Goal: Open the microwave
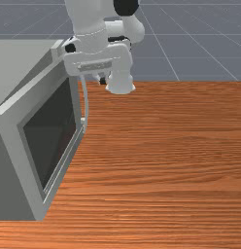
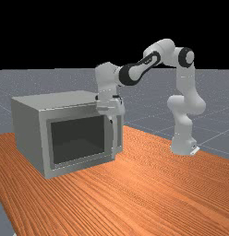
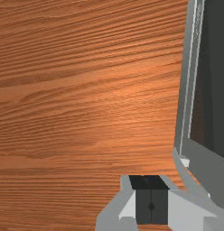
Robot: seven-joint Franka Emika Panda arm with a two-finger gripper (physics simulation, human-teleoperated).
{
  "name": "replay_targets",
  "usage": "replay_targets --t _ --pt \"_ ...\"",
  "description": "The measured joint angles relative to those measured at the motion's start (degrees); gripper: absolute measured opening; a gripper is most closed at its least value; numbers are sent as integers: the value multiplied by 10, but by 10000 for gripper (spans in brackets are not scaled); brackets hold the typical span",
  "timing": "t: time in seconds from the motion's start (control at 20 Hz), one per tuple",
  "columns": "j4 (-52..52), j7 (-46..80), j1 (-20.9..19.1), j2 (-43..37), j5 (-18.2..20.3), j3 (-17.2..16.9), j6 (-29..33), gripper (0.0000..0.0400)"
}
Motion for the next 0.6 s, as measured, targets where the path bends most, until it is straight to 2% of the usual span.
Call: replay_targets --t 0.2,0.4,0.6 --pt "-3 15 1 -14 5 0 -18 0" --pt "1 42 -1 -66 6 -6 -38 0" --pt "19 44 -23 -141 -19 -32 -48 0"
